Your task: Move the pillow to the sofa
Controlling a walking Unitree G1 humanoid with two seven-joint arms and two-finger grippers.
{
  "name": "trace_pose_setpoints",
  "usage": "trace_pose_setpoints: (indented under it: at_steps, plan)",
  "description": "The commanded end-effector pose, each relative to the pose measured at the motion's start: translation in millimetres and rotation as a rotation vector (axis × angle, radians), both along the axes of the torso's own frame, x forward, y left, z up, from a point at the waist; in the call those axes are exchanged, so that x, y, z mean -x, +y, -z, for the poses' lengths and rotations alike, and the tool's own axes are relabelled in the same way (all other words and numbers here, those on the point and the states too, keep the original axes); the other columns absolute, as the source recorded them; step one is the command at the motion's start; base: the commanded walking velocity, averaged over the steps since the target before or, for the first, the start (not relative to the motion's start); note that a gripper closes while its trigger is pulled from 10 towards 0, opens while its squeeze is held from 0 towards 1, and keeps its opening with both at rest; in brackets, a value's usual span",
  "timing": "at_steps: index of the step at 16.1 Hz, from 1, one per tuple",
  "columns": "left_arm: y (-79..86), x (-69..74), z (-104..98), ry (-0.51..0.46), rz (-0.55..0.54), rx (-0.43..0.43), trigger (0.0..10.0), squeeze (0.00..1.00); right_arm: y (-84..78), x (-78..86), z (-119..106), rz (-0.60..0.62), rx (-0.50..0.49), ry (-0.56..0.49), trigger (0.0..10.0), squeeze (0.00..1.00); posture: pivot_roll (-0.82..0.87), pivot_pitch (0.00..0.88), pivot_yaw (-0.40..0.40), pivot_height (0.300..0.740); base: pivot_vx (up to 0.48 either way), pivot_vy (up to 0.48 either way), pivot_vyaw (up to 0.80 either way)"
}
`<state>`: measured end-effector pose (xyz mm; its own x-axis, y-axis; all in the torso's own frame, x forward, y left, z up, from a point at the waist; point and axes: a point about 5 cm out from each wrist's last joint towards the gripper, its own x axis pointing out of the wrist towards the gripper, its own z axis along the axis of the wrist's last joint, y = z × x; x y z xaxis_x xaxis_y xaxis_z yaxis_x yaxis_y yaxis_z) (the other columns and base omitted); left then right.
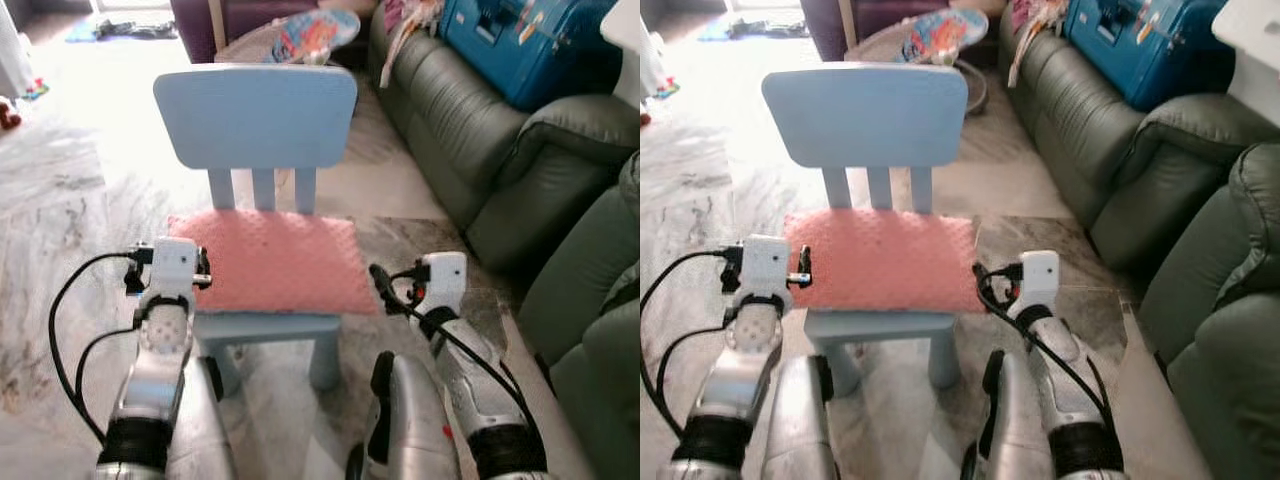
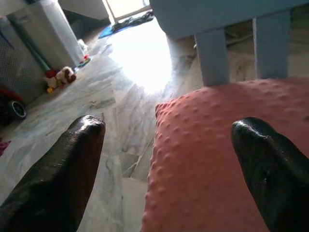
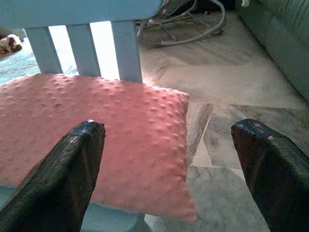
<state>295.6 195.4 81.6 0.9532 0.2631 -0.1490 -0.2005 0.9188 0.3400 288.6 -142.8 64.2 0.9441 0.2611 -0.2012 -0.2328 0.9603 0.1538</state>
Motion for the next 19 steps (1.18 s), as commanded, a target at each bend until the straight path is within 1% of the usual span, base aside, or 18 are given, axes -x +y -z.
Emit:
trace_pose_setpoints:
  at_steps: [1, 2, 3, 4, 5, 8, 9, 11, 13, 15, 16, 18, 19]
  plan:
    - [5.3, -1.5, 3, 0.029, -0.029, 0.02, 10.0, 0.0, 0.7, -2.7, -6, -0.003, -0.014, -0.006, 10.0, 0.0, 0.03, 0.052, -0.107, 0.477, 0.0, 0.0, 0.0]
    - [8.3, -3.6, 6, 0.058, -0.043, 0.013, 10.0, 0.0, 2.4, -3.8, -6, -0.005, -0.013, 0.011, 10.0, 0.0, 0.02, 0.078, -0.113, 0.477, 0.0, 0.0, 0.0]
    - [15.1, -6.8, 10, 0.091, -0.067, -0.001, 10.0, 0.0, 6.5, -8.3, -3, -0.013, -0.007, 0.049, 10.0, 0.0, 0.0, 0.135, -0.121, 0.477, 0.0, 0.0, 0.0]
    - [16.9, -6.4, 10, 0.097, -0.071, -0.006, 10.0, 0.0, 7.8, -8.3, -3, -0.017, -0.01, 0.057, 10.0, 0.0, 0.0, 0.143, -0.122, 0.477, 0.0, 0.0, 0.0]
    - [22.9, -5.0, 12, 0.112, -0.089, -0.008, 10.0, 0.0, 11.1, -7.8, -1, -0.037, 0.005, 0.092, 10.0, 0.0, -0.01, 0.189, -0.127, 0.477, 0.0, 0.0, 0.0]
    - [30.7, -11.5, 8, 0.113, -0.113, -0.009, 10.0, 0.0, 17.0, -18.4, -3, -0.059, 0.008, 0.107, 10.0, 0.0, -0.01, 0.234, -0.137, 0.477, 0.0, 0.0, 0.0]
    - [35.1, -14.9, 7, 0.119, -0.133, -0.043, 10.0, 0.0, 18.9, -26.6, 1, -0.069, 0.016, 0.139, 10.0, 0.0, 0.0, 0.251, -0.142, 0.477, 0.0, 0.0, 0.0]
    - [32.9, -17.6, 5, 0.105, -0.143, -0.099, 10.0, 0.0, 21.4, -33.5, 1, -0.076, 0.031, 0.142, 10.0, 0.0, 0.0, 0.273, -0.148, 0.477, 0.0, 0.0, 0.0]
    - [22.0, -20.3, 4, 0.083, -0.133, -0.086, 10.0, 0.0, 26.8, -37.5, 2, -0.093, 0.047, 0.151, 10.0, 0.0, 0.0, 0.286, -0.163, 0.477, 0.0, 0.0, 0.0]
    - [17.0, -22.0, 7, 0.062, -0.109, -0.095, 10.0, 0.0, 33.3, -41.1, 3, -0.089, 0.043, 0.138, 10.0, 0.0, -0.02, 0.29, -0.182, 0.477, 0.0, 0.0, 0.0]
    - [17.6, -23.0, 7, 0.05, -0.111, -0.096, 10.0, 0.0, 34.9, -42.0, 2, -0.088, 0.034, 0.129, 10.0, 0.0, -0.02, 0.294, -0.186, 0.477, 0.0, 0.0, 0.0]
    - [26.1, -32.1, -1, 0.008, -0.075, -0.159, 10.0, 0.0, 38.2, -42.2, 2, -0.094, 0.003, 0.109, 10.0, 0.0, -0.04, 0.3, -0.194, 0.477, 0.0, 0.0, 0.0]
    - [29.1, -34.0, -4, -0.008, -0.079, -0.161, 10.0, 0.0, 38.1, -42.4, 2, -0.096, 0.005, 0.109, 10.0, 0.0, -0.05, 0.302, -0.193, 0.477, 0.0, 0.0, 0.0]
